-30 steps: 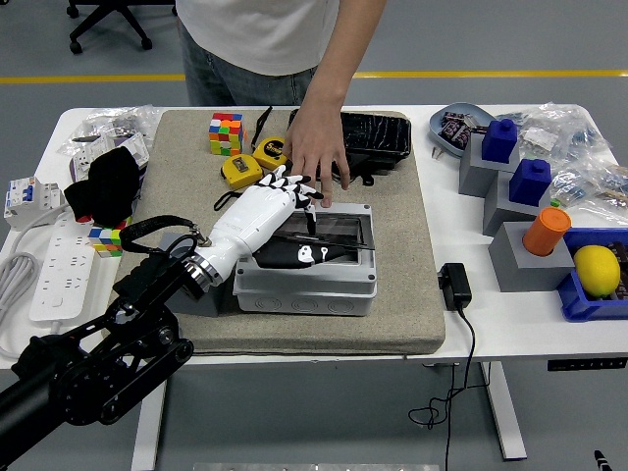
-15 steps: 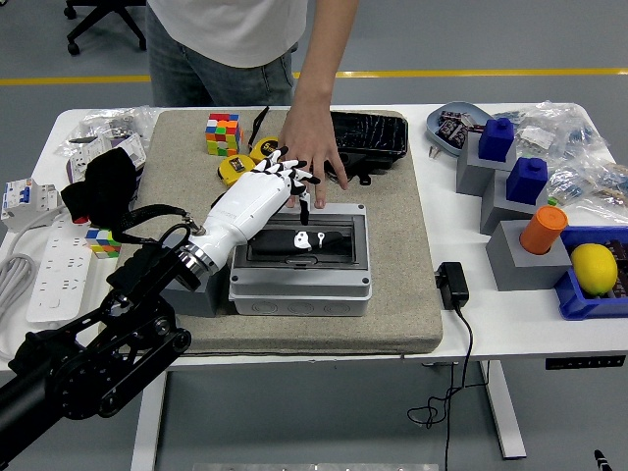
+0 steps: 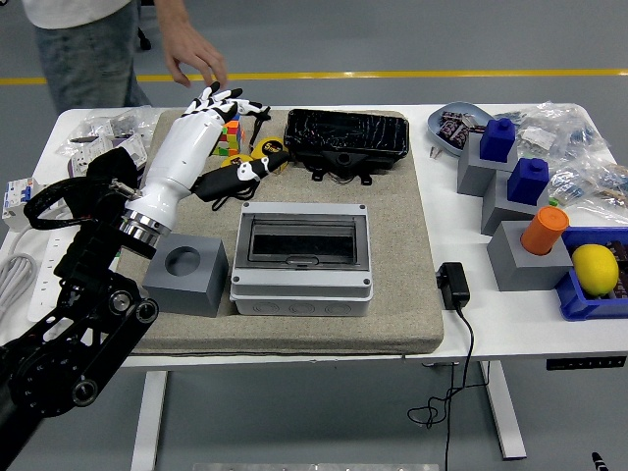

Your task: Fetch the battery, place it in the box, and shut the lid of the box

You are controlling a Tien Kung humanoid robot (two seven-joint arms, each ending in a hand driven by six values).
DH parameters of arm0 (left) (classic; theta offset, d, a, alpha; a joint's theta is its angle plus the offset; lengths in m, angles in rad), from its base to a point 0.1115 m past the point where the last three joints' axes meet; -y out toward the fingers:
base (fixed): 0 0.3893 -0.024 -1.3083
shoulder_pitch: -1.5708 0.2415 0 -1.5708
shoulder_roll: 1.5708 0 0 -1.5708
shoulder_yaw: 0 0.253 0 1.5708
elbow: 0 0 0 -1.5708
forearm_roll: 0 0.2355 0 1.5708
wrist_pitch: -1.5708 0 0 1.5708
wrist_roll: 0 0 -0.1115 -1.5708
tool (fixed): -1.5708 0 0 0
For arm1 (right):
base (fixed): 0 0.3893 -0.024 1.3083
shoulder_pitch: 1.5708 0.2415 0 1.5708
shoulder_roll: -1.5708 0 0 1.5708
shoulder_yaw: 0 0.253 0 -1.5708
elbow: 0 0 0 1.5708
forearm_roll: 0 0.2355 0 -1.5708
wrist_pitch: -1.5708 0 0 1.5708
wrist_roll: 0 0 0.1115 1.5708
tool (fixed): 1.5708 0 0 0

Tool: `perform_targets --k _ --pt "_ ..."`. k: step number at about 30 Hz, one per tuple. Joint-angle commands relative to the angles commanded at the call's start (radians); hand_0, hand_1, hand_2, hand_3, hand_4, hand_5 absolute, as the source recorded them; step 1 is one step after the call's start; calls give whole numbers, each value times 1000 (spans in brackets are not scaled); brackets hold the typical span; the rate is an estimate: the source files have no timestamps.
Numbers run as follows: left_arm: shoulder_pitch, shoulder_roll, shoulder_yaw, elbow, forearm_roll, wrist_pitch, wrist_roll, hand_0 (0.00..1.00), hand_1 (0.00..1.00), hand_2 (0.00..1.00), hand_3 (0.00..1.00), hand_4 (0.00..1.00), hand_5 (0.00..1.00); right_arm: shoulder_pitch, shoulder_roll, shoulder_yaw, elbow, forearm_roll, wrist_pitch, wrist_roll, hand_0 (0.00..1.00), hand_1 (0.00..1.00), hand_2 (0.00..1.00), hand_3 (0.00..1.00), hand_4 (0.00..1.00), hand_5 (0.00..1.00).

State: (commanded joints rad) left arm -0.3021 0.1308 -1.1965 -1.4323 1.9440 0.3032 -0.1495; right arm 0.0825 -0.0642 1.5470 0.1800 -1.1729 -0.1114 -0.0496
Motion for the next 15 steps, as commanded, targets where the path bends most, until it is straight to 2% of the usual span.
perform_targets --k 1,7,15 --pt "11 -4 -18 -5 -35 1 -8 821 895 882 875 998 998 -1 0 0 0 -1 0 -1 752 672 686 730 998 998" --pt "79 -20 -109 -25 -273 -24 -47 822 898 888 881 998 998 -4 2 -3 0 0 2 -1 752 671 685 730 998 998" --pt "164 -40 -165 -65 -603 -94 -70 830 904 887 875 998 998 -2 2 -3 0 4 3 -1 754 673 686 729 998 998"
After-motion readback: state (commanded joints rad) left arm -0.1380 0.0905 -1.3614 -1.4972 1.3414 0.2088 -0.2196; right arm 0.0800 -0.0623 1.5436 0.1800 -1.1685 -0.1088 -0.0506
